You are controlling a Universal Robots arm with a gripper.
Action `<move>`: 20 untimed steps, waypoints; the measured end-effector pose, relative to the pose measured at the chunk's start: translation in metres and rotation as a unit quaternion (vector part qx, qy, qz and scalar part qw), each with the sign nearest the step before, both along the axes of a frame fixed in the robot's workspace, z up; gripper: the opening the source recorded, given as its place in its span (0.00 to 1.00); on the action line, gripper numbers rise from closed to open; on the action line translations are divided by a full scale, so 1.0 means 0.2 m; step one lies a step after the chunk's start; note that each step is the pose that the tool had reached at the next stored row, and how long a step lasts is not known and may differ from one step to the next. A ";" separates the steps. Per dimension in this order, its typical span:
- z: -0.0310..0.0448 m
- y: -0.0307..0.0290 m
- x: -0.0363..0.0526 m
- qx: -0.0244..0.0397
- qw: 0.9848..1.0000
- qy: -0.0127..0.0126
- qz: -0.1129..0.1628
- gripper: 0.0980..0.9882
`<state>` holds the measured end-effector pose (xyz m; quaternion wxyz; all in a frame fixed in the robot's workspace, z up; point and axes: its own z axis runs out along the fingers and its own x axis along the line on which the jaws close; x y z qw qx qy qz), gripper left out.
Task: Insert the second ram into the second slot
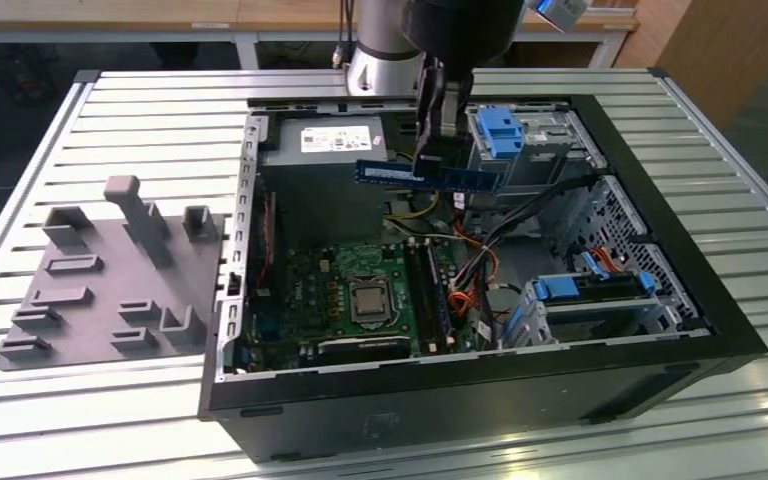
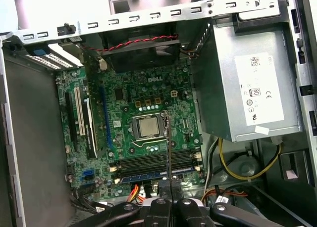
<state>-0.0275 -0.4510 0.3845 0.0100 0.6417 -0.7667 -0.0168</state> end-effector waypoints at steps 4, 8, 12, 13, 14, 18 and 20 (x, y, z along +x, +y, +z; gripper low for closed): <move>0.000 0.000 0.000 0.000 1.000 0.000 -0.014 0.02; 0.000 0.000 0.000 0.000 1.000 0.000 -0.028 0.02; 0.000 0.000 0.000 0.000 0.999 0.000 -0.041 0.02; 0.000 0.000 0.000 0.000 0.999 0.000 -0.044 0.02; 0.000 0.000 0.000 0.000 0.999 0.000 -0.048 0.02; 0.000 0.000 0.000 0.000 0.998 0.000 -0.060 0.02; 0.000 0.000 0.000 0.000 0.998 0.000 -0.065 0.02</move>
